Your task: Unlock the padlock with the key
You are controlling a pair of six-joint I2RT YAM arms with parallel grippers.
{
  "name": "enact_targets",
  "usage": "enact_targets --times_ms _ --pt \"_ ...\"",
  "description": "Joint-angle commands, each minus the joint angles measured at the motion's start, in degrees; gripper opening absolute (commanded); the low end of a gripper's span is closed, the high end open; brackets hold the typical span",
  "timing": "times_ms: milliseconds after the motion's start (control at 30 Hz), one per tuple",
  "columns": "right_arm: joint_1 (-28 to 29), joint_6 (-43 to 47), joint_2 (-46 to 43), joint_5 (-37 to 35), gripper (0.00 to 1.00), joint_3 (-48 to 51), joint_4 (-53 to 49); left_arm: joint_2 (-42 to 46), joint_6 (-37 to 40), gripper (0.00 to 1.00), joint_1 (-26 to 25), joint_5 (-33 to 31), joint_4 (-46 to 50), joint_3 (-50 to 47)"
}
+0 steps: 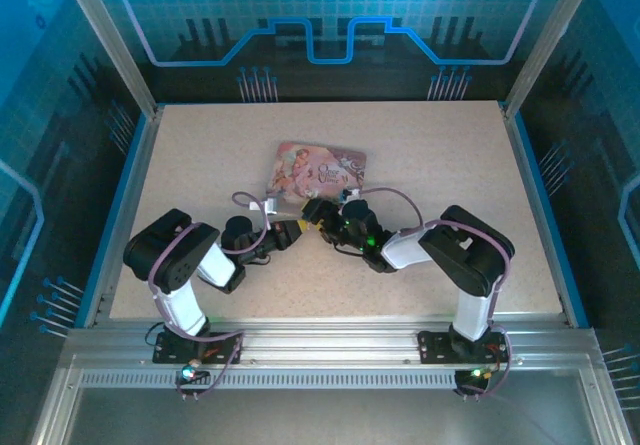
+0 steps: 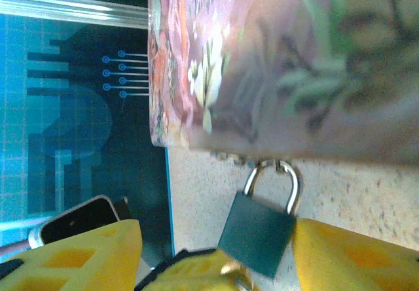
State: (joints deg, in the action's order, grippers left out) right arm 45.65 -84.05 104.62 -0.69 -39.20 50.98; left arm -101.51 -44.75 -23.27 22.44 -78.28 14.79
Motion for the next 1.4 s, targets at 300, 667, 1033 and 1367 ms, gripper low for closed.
enact_targets --times_ms 300,667,1033,1367 --pt "2.5 -4.2 -6.1 -2.1 0.62 5.6 -23.7 0.7 0.4 0.0 -0.9 3.8 -2.0 -0.6" --pt "1.6 -5.5 -4.3 -1.8 0.52 7.0 -10.2 0.5 0.2 0.0 -0.9 4.5 -2.0 -0.7" --pt "2.7 -0.7 -13.8 -7.3 0.43 7.2 -17.5 1.3 -0.2 0.0 -0.8 4.7 -2.0 -1.0" --pt "2.6 -1.9 -6.9 -3.7 0.51 3.1 -10.9 1.2 -0.2 0.0 -0.8 5.2 -2.0 -1.0"
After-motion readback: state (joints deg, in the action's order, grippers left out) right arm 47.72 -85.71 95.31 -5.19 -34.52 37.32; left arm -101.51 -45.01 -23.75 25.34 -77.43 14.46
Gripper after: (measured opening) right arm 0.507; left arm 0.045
